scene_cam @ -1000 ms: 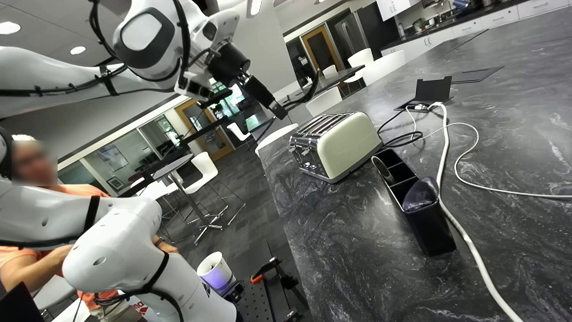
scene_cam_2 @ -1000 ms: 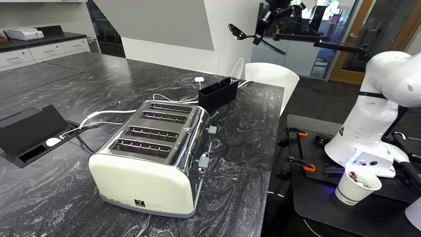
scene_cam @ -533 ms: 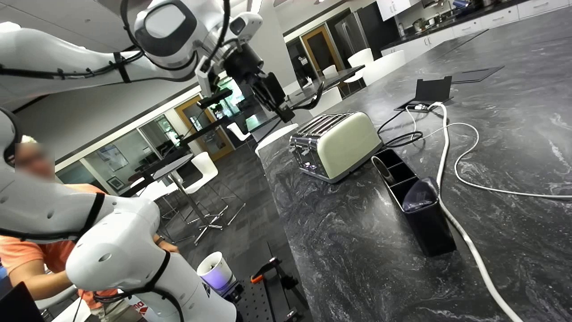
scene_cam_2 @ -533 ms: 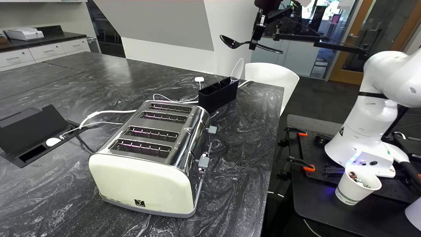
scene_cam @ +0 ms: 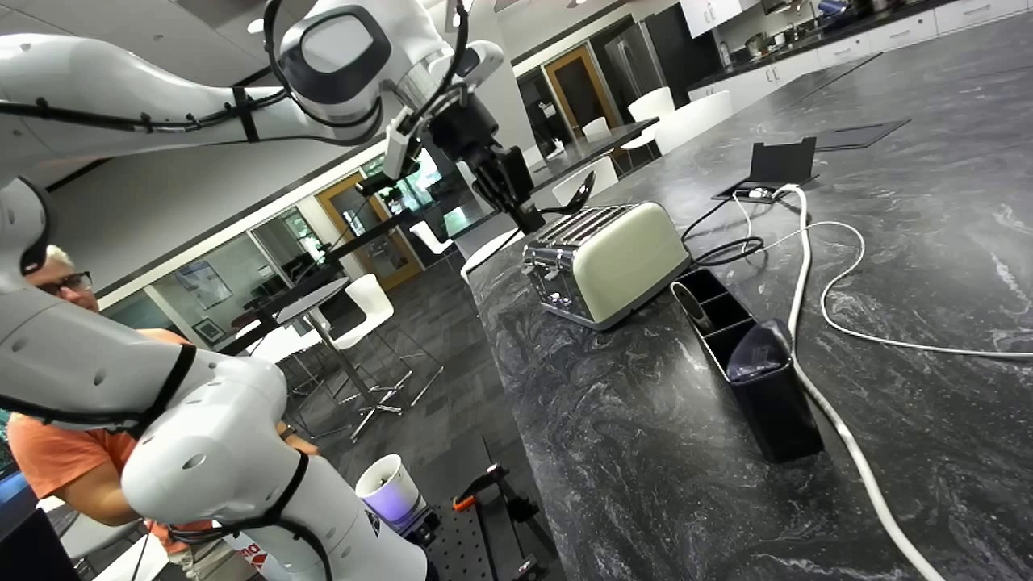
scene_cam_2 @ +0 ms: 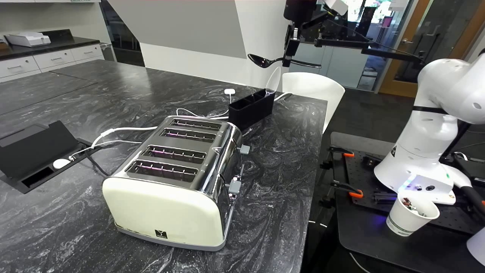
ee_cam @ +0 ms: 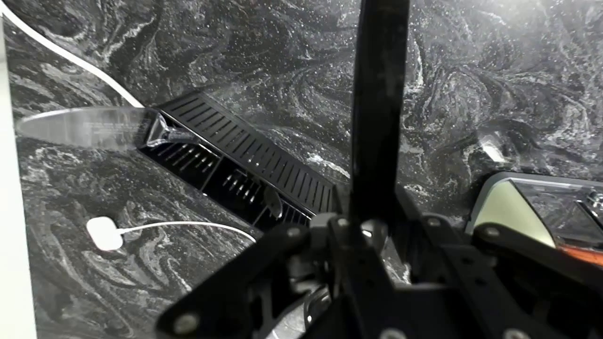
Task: Pick the black spoon on the counter and put it in the cutlery holder
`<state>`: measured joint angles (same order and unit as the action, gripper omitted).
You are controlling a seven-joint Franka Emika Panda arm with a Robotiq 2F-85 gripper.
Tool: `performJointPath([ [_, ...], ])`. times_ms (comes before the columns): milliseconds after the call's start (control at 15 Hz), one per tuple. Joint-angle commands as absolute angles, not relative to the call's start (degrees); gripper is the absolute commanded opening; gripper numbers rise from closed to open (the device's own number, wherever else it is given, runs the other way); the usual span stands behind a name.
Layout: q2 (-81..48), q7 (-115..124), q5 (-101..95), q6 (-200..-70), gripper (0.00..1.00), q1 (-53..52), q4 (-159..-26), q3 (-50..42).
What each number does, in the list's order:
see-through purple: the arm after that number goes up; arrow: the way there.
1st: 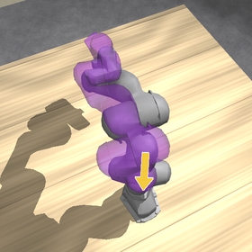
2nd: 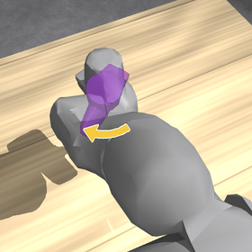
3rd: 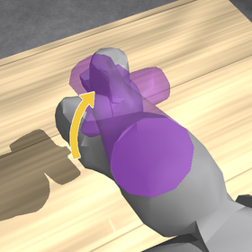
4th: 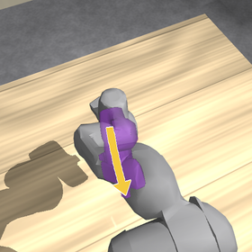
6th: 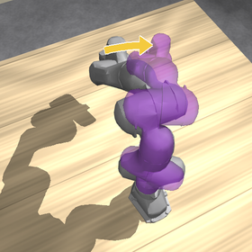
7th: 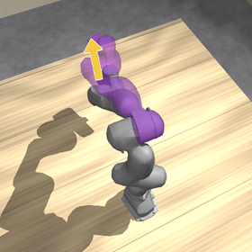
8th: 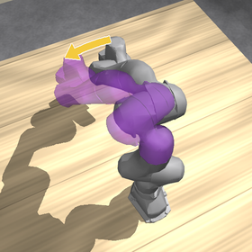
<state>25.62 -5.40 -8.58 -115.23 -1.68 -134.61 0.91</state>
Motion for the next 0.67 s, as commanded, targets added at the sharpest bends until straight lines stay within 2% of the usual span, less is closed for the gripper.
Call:
performJointPath([
  [0, 25.5, 6.9, -14.8, -111.9, 0.06, 0.8, -133.7, 5.7],
  [600, 21.0, 41.2, -17.1, -104.3, 0.06, 1.9, -130.3, 14.5],
])
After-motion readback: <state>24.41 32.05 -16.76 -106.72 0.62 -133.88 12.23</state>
